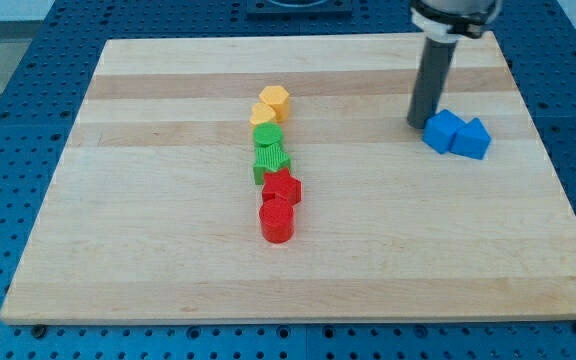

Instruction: Push yellow hexagon towards blue blocks

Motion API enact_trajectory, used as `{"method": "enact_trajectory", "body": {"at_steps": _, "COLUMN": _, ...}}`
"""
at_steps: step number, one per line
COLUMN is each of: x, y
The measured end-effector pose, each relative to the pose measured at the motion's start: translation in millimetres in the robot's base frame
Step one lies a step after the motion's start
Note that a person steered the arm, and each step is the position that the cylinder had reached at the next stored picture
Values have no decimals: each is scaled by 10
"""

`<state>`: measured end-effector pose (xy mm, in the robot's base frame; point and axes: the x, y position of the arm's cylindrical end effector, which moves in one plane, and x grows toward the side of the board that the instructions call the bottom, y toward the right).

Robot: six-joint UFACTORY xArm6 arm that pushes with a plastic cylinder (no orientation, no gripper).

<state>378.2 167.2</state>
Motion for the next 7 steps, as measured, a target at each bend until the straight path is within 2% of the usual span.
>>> {"method": "enact_trajectory", "body": {"at_steps": 1, "x": -126, "y": 95}}
{"method": "enact_trajectory", "body": {"at_steps": 2, "x": -508, "y": -182}}
{"method": "enact_trajectory", "body": {"at_steps": 4, "x": -1544, "y": -1353}}
{"method": "enact_trajectory", "body": {"at_steps": 5, "x": -1586, "y": -2246}}
{"method": "enact_trajectory", "body": {"at_steps": 6, "x": -1079, "y": -2663}}
{"method": "enact_trajectory", "body": {"at_steps": 7, "x": -728, "y": -2720}}
